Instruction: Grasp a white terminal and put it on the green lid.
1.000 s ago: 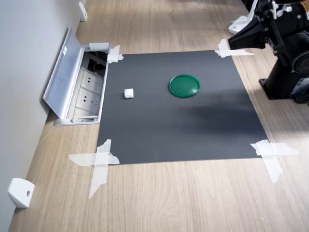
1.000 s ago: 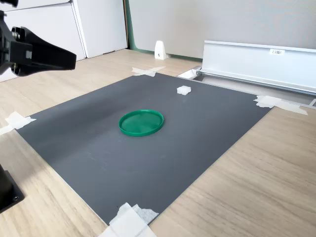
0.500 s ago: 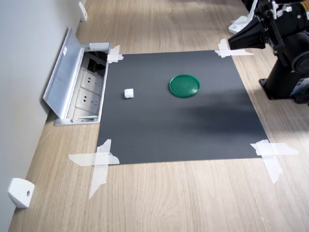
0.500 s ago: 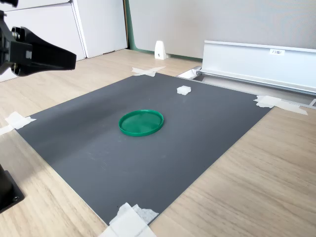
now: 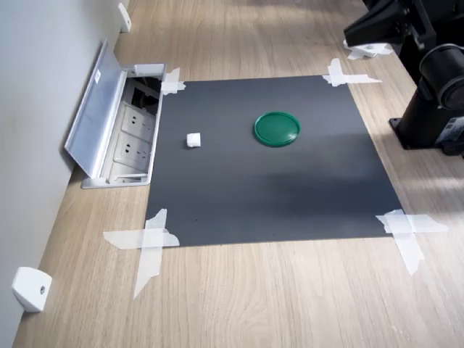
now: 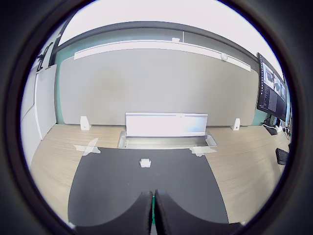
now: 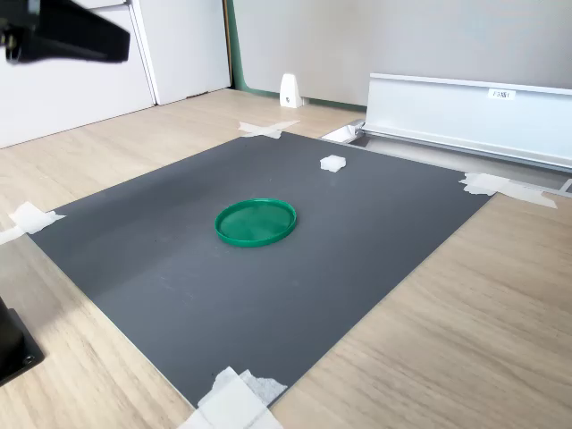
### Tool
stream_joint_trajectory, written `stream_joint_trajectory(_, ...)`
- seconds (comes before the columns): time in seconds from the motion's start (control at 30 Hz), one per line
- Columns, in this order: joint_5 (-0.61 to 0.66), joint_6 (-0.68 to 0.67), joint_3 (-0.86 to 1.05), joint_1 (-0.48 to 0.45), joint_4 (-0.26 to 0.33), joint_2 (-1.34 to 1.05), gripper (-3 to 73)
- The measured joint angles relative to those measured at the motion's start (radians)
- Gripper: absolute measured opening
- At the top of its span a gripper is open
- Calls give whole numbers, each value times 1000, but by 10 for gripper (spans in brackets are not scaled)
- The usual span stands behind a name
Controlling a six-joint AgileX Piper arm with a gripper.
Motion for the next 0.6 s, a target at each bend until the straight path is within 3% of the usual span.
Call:
stream_joint_trajectory(0.3,69,0,-177,0,0,269,-9)
stream_joint_trajectory(0.6,275,-84,-402,0,0,508,-9)
